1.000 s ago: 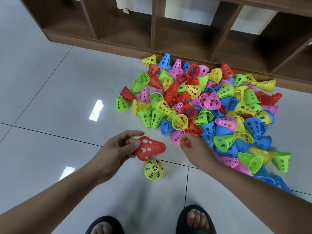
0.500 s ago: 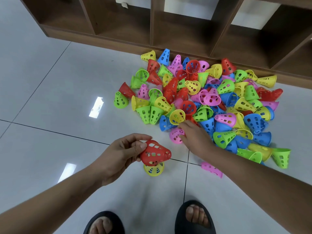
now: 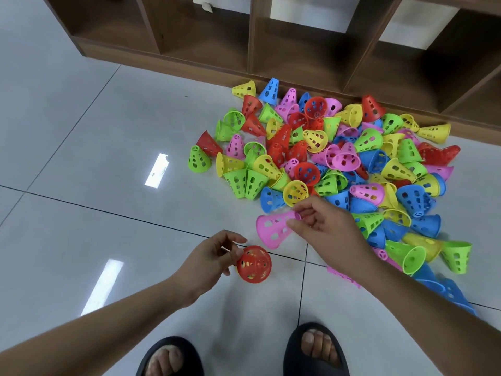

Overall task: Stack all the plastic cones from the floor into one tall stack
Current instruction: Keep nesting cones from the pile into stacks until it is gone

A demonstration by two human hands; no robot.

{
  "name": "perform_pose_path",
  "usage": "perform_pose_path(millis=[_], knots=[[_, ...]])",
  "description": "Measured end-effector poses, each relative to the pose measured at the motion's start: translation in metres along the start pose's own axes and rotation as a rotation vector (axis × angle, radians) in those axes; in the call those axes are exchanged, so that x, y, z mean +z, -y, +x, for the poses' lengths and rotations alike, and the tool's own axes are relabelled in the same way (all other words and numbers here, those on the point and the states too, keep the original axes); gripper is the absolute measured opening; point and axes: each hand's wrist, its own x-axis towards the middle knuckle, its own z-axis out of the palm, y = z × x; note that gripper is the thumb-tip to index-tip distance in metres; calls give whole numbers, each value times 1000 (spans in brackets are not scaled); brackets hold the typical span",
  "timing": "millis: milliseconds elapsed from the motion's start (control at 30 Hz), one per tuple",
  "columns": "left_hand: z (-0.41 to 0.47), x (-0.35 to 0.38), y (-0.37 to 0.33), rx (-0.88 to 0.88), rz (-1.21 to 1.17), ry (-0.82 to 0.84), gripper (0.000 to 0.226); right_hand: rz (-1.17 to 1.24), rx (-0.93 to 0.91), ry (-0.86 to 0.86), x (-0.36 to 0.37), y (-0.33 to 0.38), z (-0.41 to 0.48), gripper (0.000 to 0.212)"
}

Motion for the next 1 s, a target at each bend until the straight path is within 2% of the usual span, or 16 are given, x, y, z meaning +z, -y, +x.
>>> perform_pose_path(millis=[100, 333, 600, 700, 833, 1000], knots=[[4, -1, 9, -32, 32, -2, 16, 86, -20, 102, -5, 18, -18, 16], [24, -20, 20, -74, 152, -44, 14, -171, -215, 270, 17, 17, -28, 19], [80, -72, -6, 25, 263, -215, 13, -183, -258, 372, 26, 2, -6, 41], [105, -94, -23, 101, 361, -309, 16, -259, -277, 338, 20, -5, 8, 38], [131, -118, -42, 219, 534, -411, 29, -520, -347, 199, 10, -30, 34, 20], [153, -139, -57, 327, 772, -463, 49, -793, -399, 123, 4, -61, 60, 24]])
